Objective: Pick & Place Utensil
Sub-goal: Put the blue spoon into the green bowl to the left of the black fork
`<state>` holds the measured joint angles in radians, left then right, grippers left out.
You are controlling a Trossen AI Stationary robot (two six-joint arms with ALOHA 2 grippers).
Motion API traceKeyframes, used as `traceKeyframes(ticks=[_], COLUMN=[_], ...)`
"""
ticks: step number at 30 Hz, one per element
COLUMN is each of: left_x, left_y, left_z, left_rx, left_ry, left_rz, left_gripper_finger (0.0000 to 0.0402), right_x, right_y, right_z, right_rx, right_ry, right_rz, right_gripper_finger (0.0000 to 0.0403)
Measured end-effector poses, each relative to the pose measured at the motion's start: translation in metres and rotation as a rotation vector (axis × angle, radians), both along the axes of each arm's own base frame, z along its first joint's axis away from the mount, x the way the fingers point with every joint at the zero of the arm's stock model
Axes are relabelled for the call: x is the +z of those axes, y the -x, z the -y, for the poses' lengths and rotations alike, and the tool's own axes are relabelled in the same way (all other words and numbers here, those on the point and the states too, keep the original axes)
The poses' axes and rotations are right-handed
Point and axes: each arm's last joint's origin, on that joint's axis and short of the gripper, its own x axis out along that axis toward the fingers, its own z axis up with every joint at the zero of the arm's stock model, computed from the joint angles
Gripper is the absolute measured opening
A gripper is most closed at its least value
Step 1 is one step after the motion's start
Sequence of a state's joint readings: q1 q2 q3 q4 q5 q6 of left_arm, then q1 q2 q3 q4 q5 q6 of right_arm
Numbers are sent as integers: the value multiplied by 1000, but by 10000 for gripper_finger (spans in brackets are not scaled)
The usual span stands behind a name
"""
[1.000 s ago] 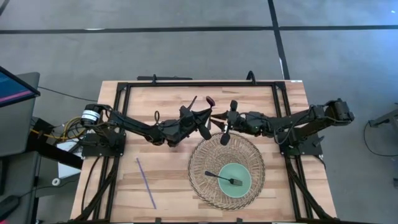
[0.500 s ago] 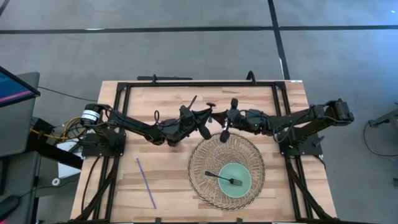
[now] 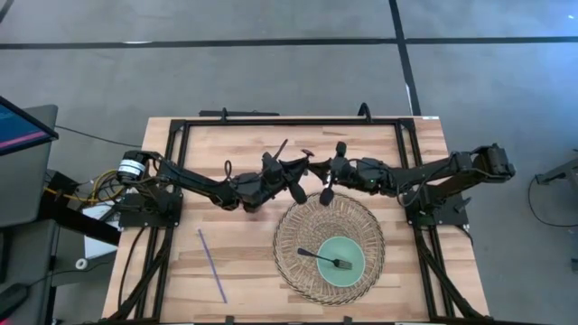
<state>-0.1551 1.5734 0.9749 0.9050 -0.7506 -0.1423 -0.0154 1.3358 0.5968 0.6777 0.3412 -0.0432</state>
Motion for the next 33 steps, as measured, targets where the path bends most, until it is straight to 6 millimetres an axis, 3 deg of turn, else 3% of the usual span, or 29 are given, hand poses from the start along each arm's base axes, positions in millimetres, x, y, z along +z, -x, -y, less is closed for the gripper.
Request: traceKeyframes(ticks=[8, 14, 17, 22, 26, 33], left_x=[-2, -2, -2, -2, -2, -2], left_y=[-1, -1, -1, -2, -2, -2], left_z=[4, 5, 5, 2, -2, -4], left_rx=[-29, -73, -73, -64, -53, -45], left_ry=[-22, -36, -36, -36, -36, -35], left_rz=[-31, -30, -30, -30, -30, -30], left_gripper_finger=[67, 65, 66, 67, 67, 67], right_x=[22, 34, 41, 39, 26, 8], right_y=[25, 64, 88, 116, 125, 131], right_z=[0, -9, -17, -35, -53, -93], right_rx=[-15, 22, 118, 384, 410, 424], right_ry=[-1, -115, -264, -687, -960, -1239], right_rz=[-34, -123, -129, -245, -445, -761], right_gripper_finger=[1, 1, 0, 0, 0, 0])
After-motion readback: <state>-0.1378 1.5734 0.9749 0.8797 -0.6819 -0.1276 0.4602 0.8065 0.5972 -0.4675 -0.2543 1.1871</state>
